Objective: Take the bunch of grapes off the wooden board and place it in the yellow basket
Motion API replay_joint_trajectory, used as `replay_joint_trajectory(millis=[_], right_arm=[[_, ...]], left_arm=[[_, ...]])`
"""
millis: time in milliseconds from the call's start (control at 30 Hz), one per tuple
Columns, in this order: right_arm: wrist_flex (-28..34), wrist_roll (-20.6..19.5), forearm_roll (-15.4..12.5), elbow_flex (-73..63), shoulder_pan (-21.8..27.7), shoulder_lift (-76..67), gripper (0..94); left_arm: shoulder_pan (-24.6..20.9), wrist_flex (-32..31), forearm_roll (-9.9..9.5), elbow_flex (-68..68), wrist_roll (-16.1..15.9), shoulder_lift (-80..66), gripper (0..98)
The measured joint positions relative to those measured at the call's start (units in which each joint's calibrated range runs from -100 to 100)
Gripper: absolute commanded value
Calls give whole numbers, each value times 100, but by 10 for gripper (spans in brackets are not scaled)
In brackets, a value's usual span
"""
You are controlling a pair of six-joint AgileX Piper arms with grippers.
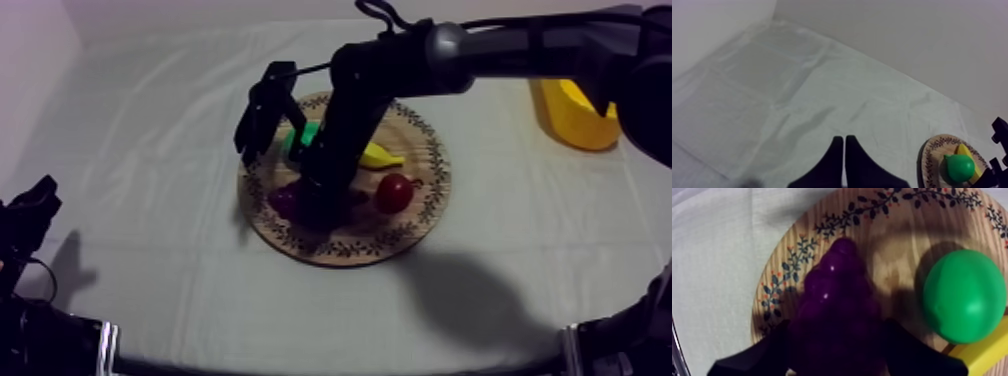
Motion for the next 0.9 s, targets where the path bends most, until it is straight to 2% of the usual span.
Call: replay_joint_trajectory(millis=[233,533,900], right_arm=[[239,11,6,226,41,-406,395],[779,-6,-5,796,308,-1779,387],[1359,-142,-47,697,1277,-3658,388]], left_arm=[[0,0,0,0,0,0,1],[0,0,0,0,0,0,1],[0,0,0,0,0,0,1]])
